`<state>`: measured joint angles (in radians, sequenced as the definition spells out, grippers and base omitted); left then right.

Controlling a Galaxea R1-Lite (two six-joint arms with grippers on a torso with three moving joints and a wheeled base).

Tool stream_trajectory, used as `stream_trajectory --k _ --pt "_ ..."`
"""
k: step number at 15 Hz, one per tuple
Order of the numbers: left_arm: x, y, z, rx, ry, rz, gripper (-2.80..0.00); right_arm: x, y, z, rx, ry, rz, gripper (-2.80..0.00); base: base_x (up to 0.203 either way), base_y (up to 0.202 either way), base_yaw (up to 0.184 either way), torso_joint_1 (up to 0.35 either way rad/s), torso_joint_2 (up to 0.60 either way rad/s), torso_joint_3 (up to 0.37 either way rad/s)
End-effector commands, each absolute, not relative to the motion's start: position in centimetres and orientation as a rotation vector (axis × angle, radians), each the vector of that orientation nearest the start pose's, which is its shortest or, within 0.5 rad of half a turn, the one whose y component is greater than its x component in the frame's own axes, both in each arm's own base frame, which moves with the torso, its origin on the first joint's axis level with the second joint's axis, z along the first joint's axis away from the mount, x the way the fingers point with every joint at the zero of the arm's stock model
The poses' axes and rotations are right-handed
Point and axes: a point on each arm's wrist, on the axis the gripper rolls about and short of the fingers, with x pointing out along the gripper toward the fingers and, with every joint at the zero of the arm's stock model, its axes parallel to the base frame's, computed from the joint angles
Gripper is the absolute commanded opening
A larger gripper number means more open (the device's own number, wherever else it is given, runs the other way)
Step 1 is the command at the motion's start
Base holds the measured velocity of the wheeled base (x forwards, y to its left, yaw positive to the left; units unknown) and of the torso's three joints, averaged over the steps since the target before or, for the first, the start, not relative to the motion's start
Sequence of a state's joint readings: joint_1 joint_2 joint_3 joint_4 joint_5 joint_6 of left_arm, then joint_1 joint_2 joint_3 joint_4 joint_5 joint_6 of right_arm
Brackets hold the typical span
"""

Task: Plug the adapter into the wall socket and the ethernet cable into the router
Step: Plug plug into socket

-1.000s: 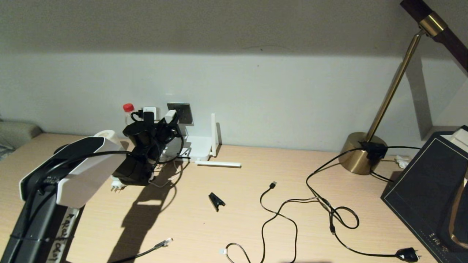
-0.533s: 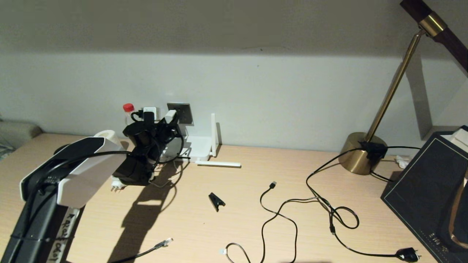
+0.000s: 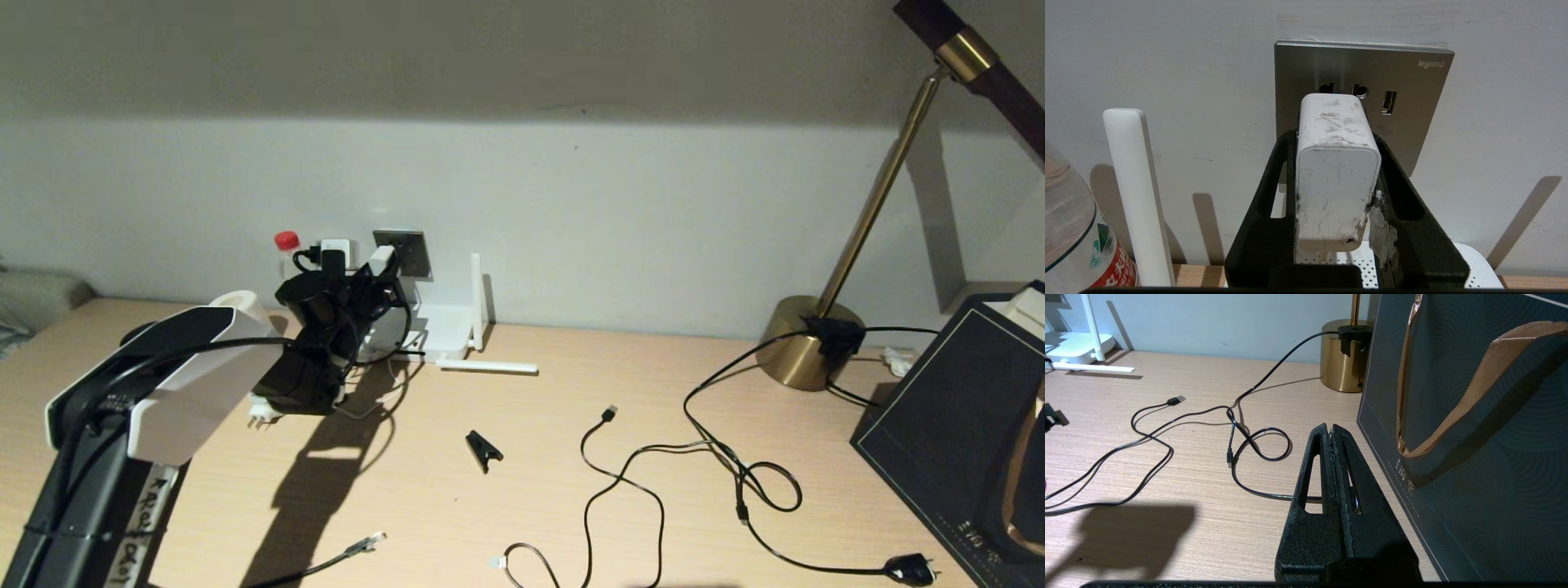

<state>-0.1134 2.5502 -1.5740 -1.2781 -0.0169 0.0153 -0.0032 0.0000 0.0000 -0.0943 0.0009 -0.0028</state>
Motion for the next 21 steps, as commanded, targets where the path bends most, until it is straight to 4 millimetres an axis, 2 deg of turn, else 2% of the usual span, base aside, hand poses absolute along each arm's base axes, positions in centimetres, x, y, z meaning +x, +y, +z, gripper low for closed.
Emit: stream_trajectory --k 1,21 --pt "50.37 -5.94 9.56 0.000 -0.309 -0.130 -2.80 -2.03 0.01 7.54 -0.003 -0.058 -0.002 -2.80 0.000 0.000 0.000 0.000 0.00 0.000" --pt "50.63 -6.44 10.38 -0.003 -0.323 -0.137 -2.80 -2.03 0.01 7.54 -0.003 -0.058 -0.002 -2.80 0.000 0.000 0.000 0.000 0.00 0.000"
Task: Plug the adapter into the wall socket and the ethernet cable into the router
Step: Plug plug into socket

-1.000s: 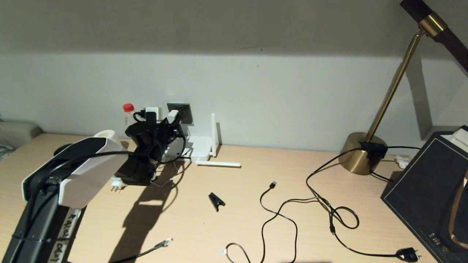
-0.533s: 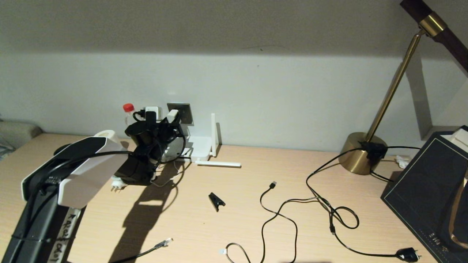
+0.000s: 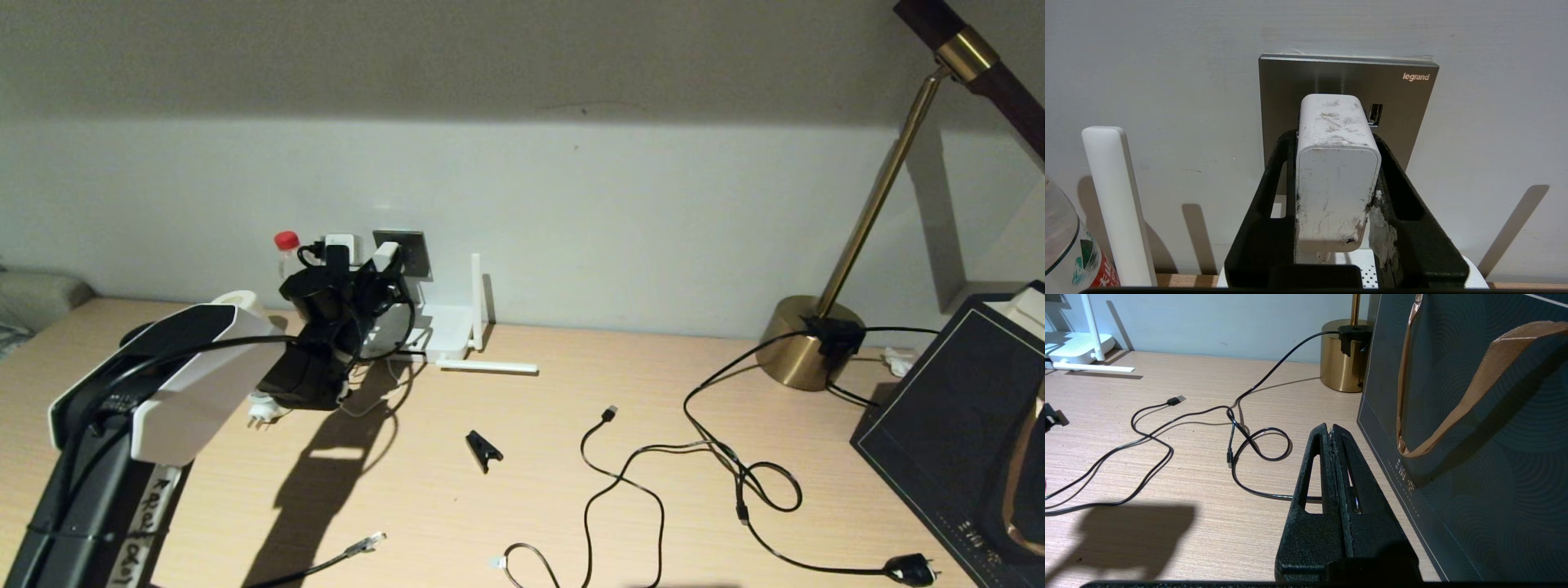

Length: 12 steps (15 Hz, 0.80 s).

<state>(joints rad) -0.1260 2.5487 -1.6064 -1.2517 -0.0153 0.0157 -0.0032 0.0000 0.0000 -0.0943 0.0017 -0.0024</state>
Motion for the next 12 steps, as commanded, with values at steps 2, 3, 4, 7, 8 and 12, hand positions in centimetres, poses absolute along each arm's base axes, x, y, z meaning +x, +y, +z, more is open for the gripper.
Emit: stream_trajectory --k 2,3,4,7,8,12 --pt "50.67 -6.44 10.37 -0.003 -0.323 -0.137 -2.80 -2.03 0.01 7.54 -0.003 -0.058 -0.002 -2.80 0.000 0.000 0.000 0.000 0.00 0.000" --pt "50.67 -6.44 10.36 -0.001 -0.323 -0.137 -2.80 -2.03 0.01 7.54 -0.003 -0.058 -0.002 -2.80 0.000 0.000 0.000 0.000 0.00 0.000" --pt "50.67 -6.44 10.36 -0.003 -0.323 -0.137 -2.80 -2.03 0.01 7.54 -0.003 -0.058 -0.002 -2.80 0.000 0.000 0.000 0.000 0.00 0.000" --pt "50.83 -6.46 10.29 -0.002 -0.322 -0.137 -2.80 -2.03 0.01 7.54 -0.003 -0.058 -0.003 -2.80 0.000 0.000 0.000 0.000 0.00 0.000" --pt "50.89 -6.47 10.37 -0.002 -0.326 -0.137 -2.80 -2.03 0.01 7.54 -0.003 -0.058 -0.002 -2.80 0.000 0.000 0.000 0.000 0.00 0.000" --pt "51.05 -6.49 10.40 -0.001 -0.319 -0.137 -2.80 -2.03 0.01 7.54 -0.003 -0.058 -0.002 -2.80 0.000 0.000 0.000 0.000 0.00 0.000"
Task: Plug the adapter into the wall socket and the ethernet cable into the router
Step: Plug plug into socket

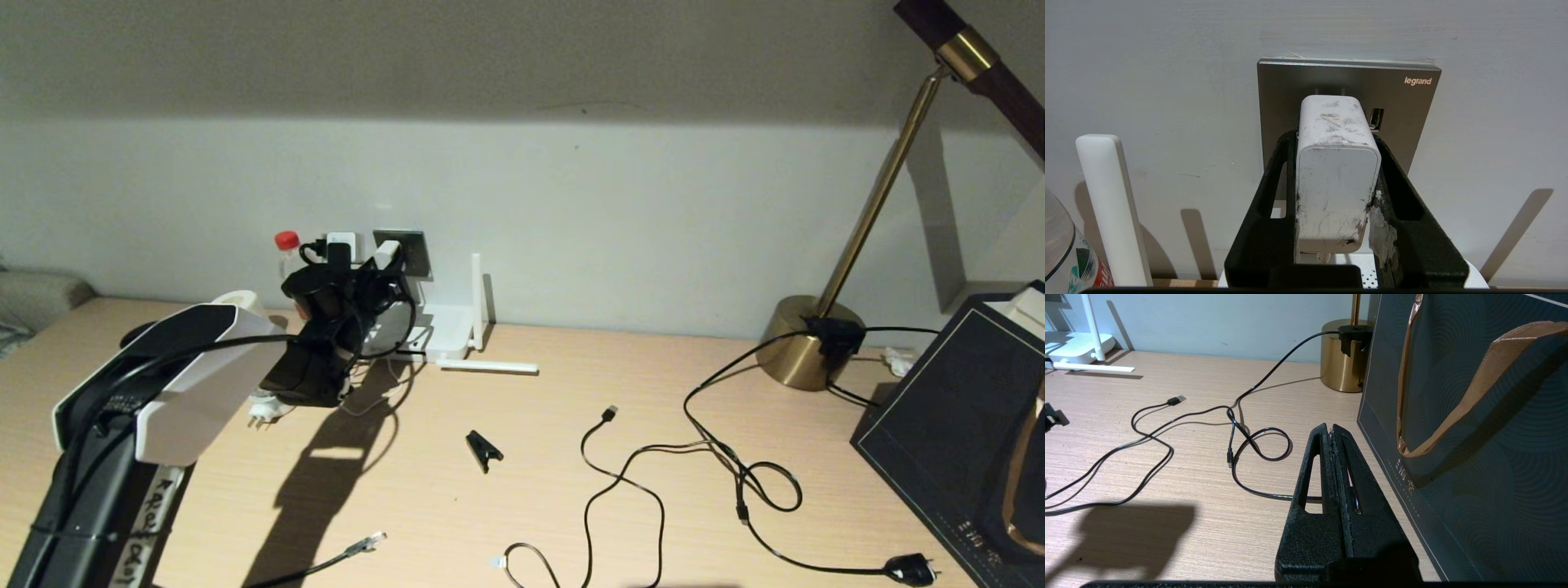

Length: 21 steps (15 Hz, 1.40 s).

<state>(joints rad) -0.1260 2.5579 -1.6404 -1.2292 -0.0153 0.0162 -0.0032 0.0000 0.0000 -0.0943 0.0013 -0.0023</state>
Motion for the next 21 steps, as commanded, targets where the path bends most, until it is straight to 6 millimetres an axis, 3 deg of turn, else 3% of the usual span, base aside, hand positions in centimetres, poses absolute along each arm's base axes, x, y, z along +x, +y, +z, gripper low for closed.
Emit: stream_trajectory --k 1,15,21 --pt "51.2 -6.5 10.1 -0.002 -0.318 -0.137 -2.80 -2.0 0.0 7.5 -0.002 -0.058 -0.002 -2.80 0.000 0.000 0.000 0.000 0.00 0.000" --pt "51.8 -6.6 9.0 -0.001 -0.302 -0.138 -2.80 -2.0 0.0 7.5 -0.002 -0.058 -0.002 -2.80 0.000 0.000 0.000 0.000 0.00 0.000" --pt "52.3 -6.6 9.4 -0.001 -0.312 -0.137 -2.80 -2.0 0.0 7.5 -0.003 -0.058 -0.003 -2.80 0.000 0.000 0.000 0.000 0.00 0.000"
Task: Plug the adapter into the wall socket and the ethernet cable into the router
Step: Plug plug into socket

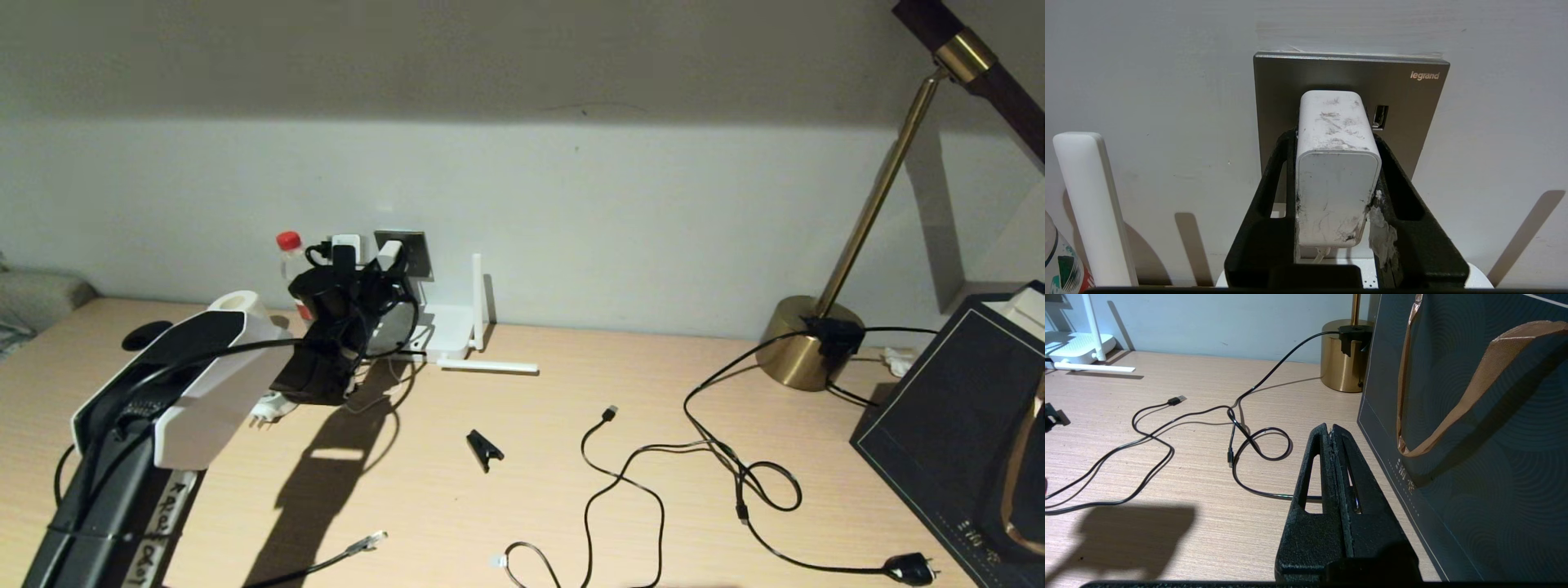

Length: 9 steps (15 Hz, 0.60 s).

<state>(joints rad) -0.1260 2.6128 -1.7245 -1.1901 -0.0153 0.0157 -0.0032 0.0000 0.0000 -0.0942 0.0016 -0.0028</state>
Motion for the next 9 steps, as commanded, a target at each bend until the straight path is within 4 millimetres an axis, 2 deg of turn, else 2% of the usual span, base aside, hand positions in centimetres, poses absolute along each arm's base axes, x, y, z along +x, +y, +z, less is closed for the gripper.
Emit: stream_trajectory --k 1,9 --pt "52.39 -6.66 9.55 -0.001 -0.314 -0.137 -2.80 -2.03 0.01 7.54 -0.003 -0.058 -0.002 -2.80 0.000 0.000 0.000 0.000 0.00 0.000" --pt "52.73 -6.70 9.83 -0.001 -0.314 -0.137 -2.80 -2.03 0.01 7.54 -0.002 -0.058 -0.002 -2.80 0.000 0.000 0.000 0.000 0.00 0.000"
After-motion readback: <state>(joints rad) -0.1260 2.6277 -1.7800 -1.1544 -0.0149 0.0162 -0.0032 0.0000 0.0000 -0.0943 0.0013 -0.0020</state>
